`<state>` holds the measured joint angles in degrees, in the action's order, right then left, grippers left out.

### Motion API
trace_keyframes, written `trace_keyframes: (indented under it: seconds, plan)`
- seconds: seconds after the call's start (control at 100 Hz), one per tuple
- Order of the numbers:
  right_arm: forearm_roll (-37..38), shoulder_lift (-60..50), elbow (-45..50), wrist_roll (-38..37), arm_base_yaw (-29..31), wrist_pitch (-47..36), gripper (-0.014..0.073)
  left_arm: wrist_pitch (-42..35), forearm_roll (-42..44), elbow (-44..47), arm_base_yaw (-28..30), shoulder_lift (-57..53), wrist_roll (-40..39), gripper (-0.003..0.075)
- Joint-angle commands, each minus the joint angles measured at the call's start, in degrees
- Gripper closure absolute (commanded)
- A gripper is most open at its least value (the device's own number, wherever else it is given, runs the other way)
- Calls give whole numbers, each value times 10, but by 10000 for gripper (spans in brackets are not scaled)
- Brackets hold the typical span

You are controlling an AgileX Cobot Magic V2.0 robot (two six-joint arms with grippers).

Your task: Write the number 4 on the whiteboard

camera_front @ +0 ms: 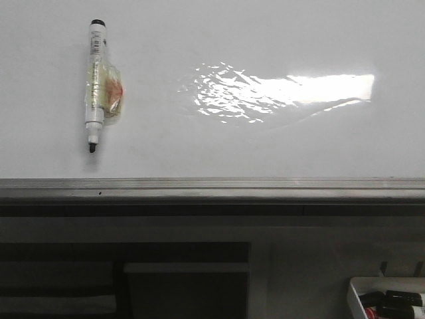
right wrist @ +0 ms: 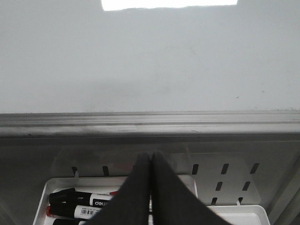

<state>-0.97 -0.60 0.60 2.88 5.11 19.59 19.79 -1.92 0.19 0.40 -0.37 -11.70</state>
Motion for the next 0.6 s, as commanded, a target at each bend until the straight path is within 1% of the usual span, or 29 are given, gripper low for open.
trace_keyframes:
  seconds: [0.0,0.38,0.44,0.59]
  plan:
    - [5,-11,16,1,3,-11,656,-27,-2,10,0,-16,-6,741]
    - [5,-11,16,1,3,-11,656,-27,-2,10,0,-16,-6,741]
    - [5,-11,16,1,3,-11,656,-27,19,10,0,-16,-6,741]
    - [5,-11,16,1,3,-11,656,-27,19,10,0,-16,-6,741]
